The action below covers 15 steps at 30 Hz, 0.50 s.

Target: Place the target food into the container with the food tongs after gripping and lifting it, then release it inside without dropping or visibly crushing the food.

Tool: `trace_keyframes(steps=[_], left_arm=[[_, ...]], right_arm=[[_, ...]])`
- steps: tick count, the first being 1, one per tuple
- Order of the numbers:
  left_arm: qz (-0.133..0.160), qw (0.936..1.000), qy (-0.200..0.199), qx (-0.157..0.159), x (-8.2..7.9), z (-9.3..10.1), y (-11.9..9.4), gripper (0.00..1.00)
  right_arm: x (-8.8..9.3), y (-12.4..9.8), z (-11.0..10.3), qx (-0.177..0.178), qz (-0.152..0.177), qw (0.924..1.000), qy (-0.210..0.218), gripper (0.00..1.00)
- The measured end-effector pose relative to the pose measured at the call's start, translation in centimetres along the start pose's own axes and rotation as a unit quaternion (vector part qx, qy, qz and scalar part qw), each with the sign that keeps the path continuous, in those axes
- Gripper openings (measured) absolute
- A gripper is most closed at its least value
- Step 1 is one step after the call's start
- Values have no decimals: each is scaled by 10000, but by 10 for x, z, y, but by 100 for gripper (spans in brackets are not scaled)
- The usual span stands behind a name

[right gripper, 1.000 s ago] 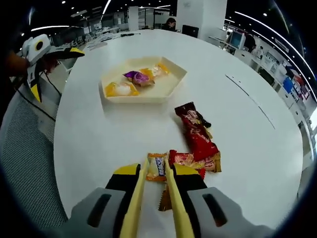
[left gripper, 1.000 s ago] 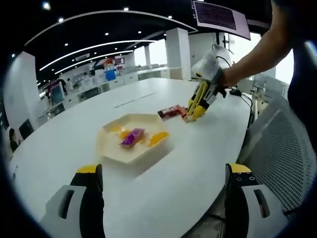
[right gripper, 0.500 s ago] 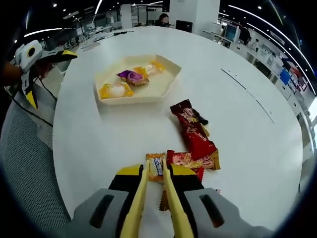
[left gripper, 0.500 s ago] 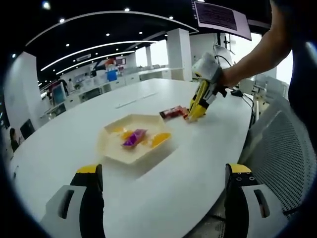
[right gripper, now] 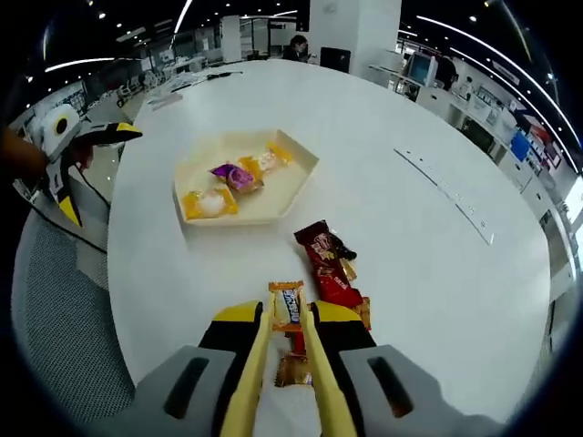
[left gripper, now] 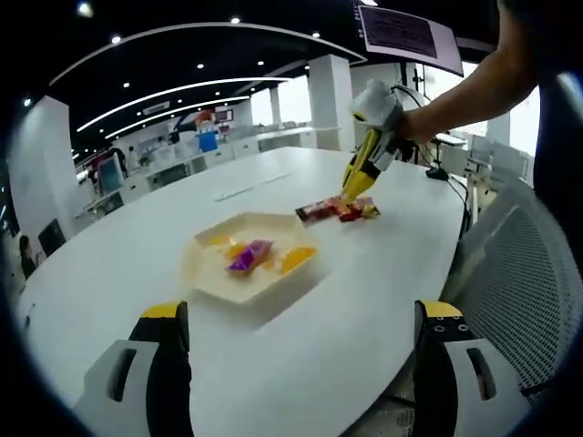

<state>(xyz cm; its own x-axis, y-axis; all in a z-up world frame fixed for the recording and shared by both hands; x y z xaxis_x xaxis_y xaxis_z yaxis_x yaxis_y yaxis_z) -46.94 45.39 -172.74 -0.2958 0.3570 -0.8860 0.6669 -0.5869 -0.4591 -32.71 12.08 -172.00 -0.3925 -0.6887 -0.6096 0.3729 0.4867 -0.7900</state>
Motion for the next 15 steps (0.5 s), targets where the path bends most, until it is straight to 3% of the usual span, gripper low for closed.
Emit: trace_keyframes(steps=[15], left_arm=[[58, 10000, 2, 11, -2, 0, -1, 100]], right_arm=[[-20, -21, 9, 102, 88, 9999, -38, 20]])
Point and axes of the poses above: the point that each gripper's makers call its tool centre point, and the gripper's own axes: y roughly forward along the fingers, z roughly to its right, x roughly out of its underside, the point moved 9 cm from there along -y, roughly backward along the fingers, and after that the axes turned 2 degrees about -y, right-handed, at the moved point
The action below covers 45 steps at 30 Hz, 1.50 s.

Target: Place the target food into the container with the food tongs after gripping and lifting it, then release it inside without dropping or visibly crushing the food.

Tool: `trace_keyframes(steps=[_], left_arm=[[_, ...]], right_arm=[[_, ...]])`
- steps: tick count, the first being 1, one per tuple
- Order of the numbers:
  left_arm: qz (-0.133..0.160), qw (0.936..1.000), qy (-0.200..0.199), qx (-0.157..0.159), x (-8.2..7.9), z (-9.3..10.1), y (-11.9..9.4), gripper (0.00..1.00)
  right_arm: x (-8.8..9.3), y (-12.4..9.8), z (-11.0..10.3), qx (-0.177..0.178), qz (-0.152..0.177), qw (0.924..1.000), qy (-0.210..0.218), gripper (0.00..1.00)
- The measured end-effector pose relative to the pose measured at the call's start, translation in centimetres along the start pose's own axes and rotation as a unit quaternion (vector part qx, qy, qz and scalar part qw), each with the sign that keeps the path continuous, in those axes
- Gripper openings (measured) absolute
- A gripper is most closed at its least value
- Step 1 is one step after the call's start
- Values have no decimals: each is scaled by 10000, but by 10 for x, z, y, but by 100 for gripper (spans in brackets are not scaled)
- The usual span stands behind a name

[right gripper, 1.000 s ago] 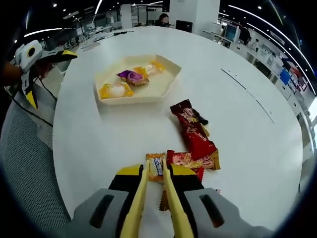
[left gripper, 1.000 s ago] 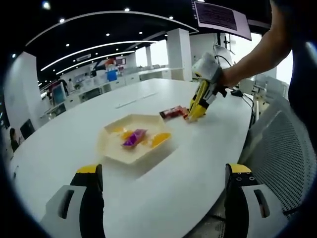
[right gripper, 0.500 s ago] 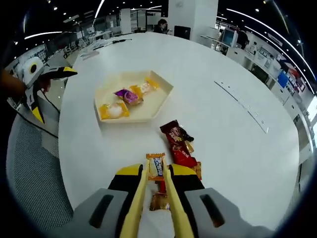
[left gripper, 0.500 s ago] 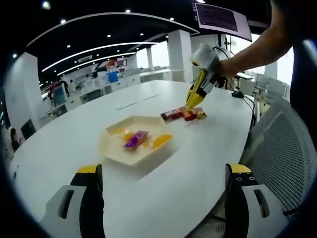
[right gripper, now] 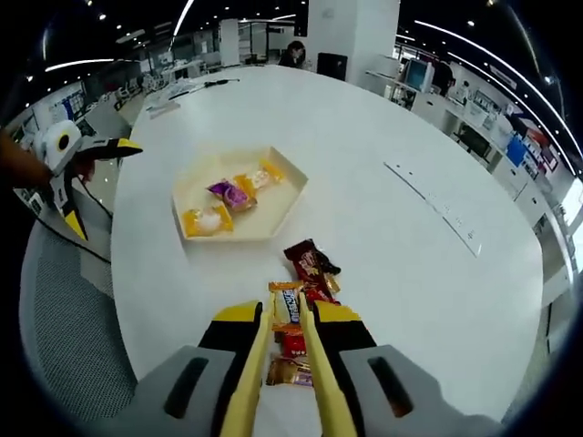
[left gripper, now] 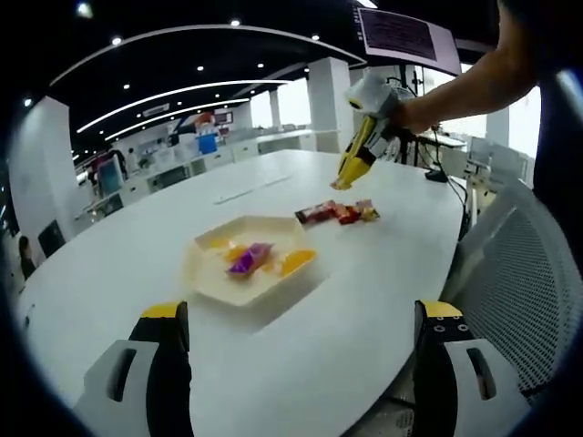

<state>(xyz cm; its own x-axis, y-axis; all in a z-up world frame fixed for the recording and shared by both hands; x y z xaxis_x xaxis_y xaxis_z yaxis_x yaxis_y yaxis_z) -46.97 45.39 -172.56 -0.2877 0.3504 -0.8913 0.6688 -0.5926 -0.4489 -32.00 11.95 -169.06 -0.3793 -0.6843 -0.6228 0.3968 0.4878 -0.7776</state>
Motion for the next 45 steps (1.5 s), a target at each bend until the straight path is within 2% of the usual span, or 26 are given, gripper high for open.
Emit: trace_keyframes(steps=[14, 24, 35, 45], left_arm=[[121, 9999, -46, -25, -2, -1, -1, 100], [174, 9998, -37, -21, -3, 0, -2, 100], [220, 9997, -62, -34, -4, -1, -2, 100], [249, 9997, -58, -54, -5, -2, -3, 100]], right_arm=[[-26, -10, 5, 39, 84, 9998, -152, 20], [-47, -9, -1, -28, 120, 9993, -347, 20], [-74, 10, -9, -185, 180, 9985, -476, 20], [-110, 16, -12, -329, 230, 9960, -794, 20]])
Point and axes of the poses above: the point that each gripper's makers call its tool centre point, and the gripper's own axes: y roughly forward along the fingers, z roughly to its right, x roughly out of its underside, the point moved 9 cm from there along -y, roughly backward along the fingers, and after that the axes turned 2 degrees about -y, right-handed, at the moved point
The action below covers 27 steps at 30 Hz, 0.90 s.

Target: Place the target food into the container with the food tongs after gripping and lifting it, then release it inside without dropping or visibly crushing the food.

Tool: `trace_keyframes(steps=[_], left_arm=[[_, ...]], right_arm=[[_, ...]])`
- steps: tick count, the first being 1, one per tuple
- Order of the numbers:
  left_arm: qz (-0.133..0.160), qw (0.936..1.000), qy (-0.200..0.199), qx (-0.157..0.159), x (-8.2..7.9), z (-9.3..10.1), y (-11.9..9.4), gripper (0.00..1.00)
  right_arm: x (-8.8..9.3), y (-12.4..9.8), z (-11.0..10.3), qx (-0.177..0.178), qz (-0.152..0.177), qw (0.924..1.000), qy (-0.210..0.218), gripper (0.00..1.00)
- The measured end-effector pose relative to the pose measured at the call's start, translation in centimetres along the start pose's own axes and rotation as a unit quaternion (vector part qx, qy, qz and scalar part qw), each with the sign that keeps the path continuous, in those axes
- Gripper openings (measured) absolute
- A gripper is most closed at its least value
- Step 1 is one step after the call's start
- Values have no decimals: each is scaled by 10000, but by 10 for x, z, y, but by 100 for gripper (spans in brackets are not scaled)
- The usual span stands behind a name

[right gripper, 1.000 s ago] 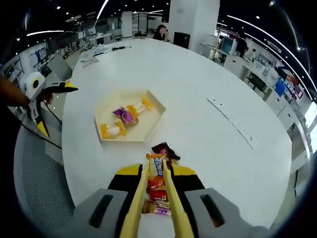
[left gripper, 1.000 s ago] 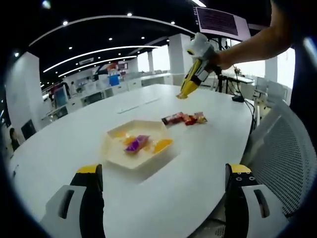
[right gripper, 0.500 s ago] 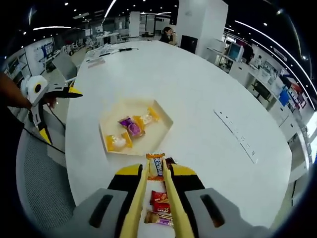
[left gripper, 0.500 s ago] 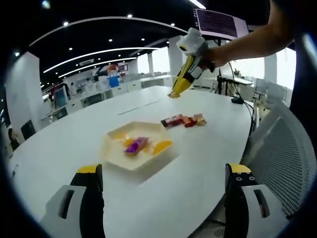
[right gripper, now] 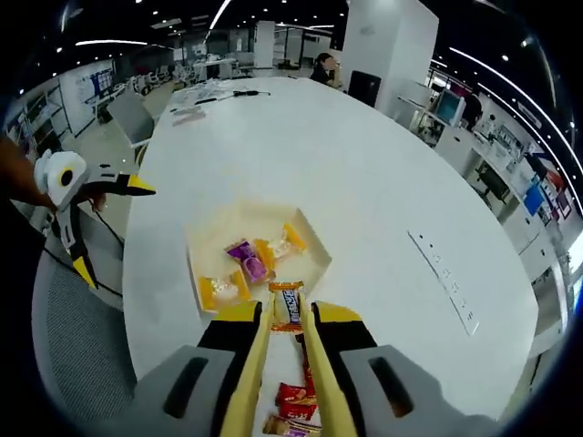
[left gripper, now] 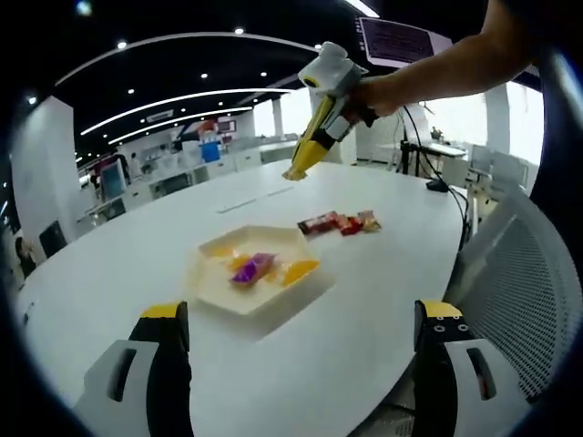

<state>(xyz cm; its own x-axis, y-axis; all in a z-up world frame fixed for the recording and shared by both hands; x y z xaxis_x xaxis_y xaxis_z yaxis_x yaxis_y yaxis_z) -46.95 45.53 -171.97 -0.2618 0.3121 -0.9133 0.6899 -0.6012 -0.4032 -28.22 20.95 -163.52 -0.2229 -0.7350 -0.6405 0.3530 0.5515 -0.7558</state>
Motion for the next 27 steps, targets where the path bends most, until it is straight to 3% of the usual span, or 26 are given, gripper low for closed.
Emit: trace_keyframes(steps=[15, 27], left_arm=[[19, 10000, 1, -90, 0, -2, -1, 100], [0, 9999, -5, -159, 0, -3, -1, 100]], right_arm=[[-39, 23, 10, -92, 18, 9996, -275, 20], [-59, 43, 15, -160, 46, 9993, -327, 20]])
Point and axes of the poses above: the point that each gripper's makers call its tool centre point, and the gripper's own axes: y roughly forward along the fingers, z roughly to its right, x roughly out of its underside, the point moved 9 cm from there along -y, roughly backward along the fingers, and after that the axes turned 2 degrees about -y, right-handed, at the moved point
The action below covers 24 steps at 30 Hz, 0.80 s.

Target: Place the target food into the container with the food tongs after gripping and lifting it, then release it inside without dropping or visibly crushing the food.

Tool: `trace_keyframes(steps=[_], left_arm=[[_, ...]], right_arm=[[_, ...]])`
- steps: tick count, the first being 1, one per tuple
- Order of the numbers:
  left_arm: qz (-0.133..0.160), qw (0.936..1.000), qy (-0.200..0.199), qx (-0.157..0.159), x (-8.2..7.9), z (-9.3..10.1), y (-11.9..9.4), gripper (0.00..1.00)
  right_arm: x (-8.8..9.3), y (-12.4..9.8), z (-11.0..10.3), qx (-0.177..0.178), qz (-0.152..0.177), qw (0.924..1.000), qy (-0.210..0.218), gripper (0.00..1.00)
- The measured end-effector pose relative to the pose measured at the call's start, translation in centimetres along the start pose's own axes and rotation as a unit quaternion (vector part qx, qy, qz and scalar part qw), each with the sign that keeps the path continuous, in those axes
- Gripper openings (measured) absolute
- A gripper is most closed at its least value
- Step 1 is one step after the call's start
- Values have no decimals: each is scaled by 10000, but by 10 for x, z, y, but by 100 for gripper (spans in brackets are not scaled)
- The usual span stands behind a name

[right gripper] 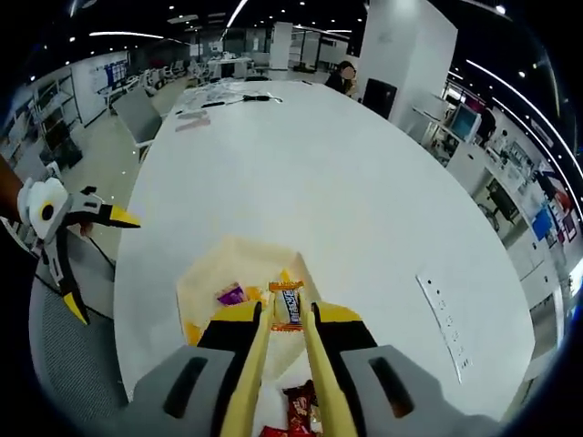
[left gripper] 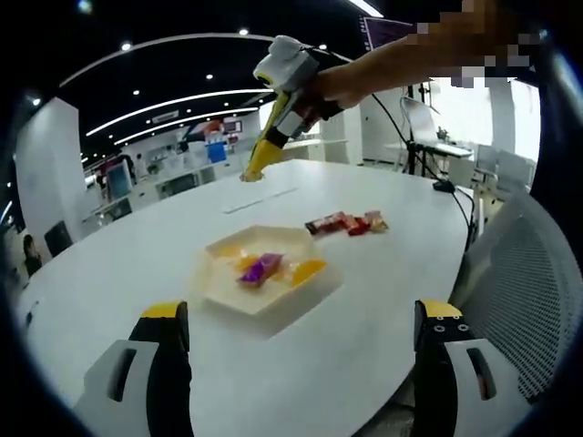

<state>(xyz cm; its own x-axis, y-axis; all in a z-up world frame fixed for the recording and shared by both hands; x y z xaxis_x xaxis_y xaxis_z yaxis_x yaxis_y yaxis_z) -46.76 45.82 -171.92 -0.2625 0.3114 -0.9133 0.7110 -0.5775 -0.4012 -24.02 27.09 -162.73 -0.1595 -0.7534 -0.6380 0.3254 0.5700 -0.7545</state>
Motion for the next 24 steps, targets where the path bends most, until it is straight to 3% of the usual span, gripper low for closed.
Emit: trace_keyframes(steps=[15, 24], left_arm=[[14, 10000, -6, -66, -1, -1, -1, 100], [1, 10000, 8, -43, -1, -1, 0, 100]], right_arm=[[-2, 3, 1, 14, 142, 9999, 46, 25], [-6, -7, 1, 49, 257, 9996, -52, 25]])
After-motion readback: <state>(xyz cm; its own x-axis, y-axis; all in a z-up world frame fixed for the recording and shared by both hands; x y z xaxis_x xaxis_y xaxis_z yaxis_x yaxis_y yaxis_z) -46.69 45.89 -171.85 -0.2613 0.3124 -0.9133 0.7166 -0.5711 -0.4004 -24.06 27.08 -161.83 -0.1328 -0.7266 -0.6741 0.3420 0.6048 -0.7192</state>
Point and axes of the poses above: the point that each gripper's makers call its tool centre point, and the gripper's own axes: y roughly forward along the fingers, z roughly to its right, x roughly out of its underside, the point moved 9 cm from there along -y, roughly backward along the fingers, and after that the axes turned 2 degrees about -y, right-handed, at the moved point
